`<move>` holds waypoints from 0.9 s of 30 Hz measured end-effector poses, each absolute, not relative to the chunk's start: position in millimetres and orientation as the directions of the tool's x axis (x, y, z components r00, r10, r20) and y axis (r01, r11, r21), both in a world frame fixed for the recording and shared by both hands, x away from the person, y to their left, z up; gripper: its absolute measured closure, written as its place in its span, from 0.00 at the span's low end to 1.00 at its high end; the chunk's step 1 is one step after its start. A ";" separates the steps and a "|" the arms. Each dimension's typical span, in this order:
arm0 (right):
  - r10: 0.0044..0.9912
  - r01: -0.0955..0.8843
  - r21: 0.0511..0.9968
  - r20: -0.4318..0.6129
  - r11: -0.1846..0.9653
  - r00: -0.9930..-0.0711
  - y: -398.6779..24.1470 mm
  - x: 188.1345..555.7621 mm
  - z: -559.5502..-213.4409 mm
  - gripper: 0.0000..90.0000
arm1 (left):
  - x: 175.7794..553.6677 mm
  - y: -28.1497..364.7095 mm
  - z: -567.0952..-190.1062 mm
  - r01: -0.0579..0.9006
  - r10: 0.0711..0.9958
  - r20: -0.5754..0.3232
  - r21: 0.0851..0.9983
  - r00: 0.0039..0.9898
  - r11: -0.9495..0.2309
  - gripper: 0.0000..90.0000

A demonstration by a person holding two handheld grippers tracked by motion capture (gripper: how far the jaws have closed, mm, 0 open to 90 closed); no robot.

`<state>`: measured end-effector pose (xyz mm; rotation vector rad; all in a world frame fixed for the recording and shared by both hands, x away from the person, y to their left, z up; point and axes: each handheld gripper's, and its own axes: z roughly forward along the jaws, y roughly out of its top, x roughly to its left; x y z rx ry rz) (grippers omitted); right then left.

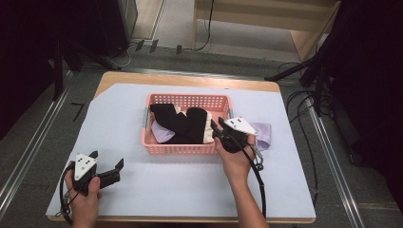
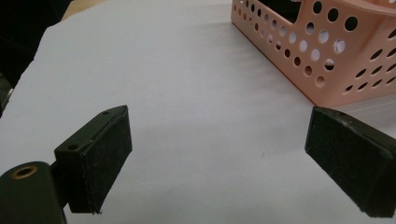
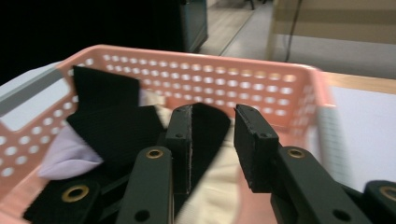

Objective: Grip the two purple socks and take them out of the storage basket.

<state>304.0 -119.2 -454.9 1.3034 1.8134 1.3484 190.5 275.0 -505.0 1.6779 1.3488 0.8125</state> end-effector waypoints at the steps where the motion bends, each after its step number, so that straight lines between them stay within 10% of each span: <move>1: 0.904 0.386 0.921 0.125 0.047 -0.408 -113.4 304.8 -455.1 0.77 | 190.5 275.0 -505.0 0.449 0.976 -0.007 0.888 0.220 -0.094 0.09; 27: 0.848 0.620 0.771 0.227 0.144 -0.479 3.0 334.7 -465.7 0.95 | 191.3 275.0 -505.3 0.452 0.976 -0.017 0.888 0.216 -0.084 0.09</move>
